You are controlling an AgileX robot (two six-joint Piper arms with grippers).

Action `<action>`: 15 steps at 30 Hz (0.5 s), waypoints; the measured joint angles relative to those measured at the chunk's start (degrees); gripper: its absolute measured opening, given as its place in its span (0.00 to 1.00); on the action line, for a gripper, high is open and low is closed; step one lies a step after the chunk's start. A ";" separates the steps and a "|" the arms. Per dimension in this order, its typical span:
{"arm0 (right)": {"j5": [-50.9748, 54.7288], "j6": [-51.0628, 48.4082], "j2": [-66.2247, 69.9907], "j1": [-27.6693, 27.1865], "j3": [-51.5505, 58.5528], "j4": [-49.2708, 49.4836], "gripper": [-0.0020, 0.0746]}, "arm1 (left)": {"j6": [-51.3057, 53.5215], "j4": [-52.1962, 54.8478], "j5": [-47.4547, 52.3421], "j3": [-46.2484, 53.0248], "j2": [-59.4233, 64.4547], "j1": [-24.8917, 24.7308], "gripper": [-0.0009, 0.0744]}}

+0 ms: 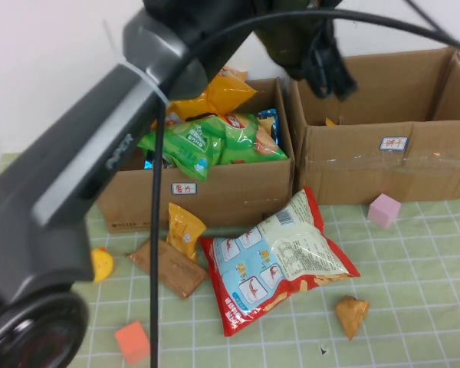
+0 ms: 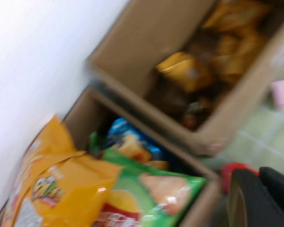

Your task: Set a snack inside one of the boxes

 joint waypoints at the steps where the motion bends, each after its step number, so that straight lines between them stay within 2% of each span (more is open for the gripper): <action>1: 0.00 0.00 0.00 0.00 0.00 0.00 0.02 | 0.85 -0.67 0.78 0.00 -0.97 -0.67 0.03; 9: 0.00 0.00 0.00 0.00 0.00 0.00 0.02 | 3.46 -2.94 6.76 0.93 -11.50 -7.36 0.02; 15: 0.00 0.00 0.00 0.00 0.00 0.00 0.02 | 2.40 -2.91 6.37 13.77 -20.65 -9.68 0.01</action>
